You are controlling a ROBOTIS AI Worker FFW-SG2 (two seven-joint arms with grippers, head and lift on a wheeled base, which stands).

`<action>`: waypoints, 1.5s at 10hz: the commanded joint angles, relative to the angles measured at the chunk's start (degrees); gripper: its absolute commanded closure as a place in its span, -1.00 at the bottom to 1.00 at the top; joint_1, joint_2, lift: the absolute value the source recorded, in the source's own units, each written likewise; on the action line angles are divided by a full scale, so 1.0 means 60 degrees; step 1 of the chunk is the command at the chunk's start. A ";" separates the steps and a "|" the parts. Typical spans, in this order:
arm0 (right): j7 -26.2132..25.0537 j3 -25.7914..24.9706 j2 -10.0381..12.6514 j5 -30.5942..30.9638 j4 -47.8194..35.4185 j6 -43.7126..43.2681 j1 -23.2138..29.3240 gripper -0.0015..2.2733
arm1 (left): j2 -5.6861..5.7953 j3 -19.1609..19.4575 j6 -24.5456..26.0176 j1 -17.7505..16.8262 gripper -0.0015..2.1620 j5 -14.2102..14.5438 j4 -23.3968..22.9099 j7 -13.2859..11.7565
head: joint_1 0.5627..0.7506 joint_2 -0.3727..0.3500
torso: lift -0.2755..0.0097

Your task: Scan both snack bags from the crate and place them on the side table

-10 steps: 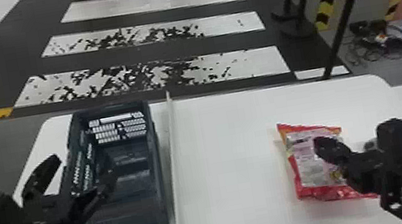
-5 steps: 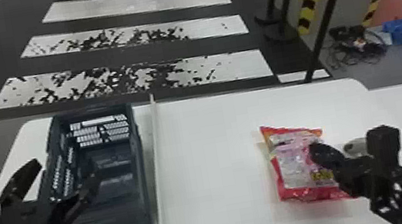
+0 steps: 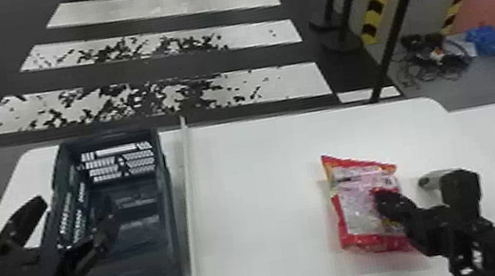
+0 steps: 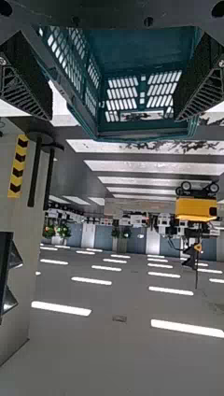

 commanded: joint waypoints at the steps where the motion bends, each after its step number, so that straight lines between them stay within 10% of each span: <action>1: 0.0000 -0.0023 0.0009 0.0049 0.0233 -0.0222 -0.0041 0.98 | 0.0000 0.0000 0.0000 0.0000 -0.97 0.0003 0.0043 0.0000 | 0.41 -0.27 | 0.24; 8: -0.0088 -0.0330 0.0009 0.0210 0.1186 -0.1130 -0.0275 0.98 | 0.0000 -0.0014 0.0000 -0.0014 -0.97 0.0003 0.0117 -0.0015 | 0.41 -0.29 | 0.24; 15: 0.0147 0.0475 0.0009 -0.0933 -0.2330 -0.0281 0.1600 0.98 | -0.0014 -0.0014 -0.0029 0.0000 -0.97 0.0003 0.0102 -0.0015 | 0.41 -0.25 | 0.24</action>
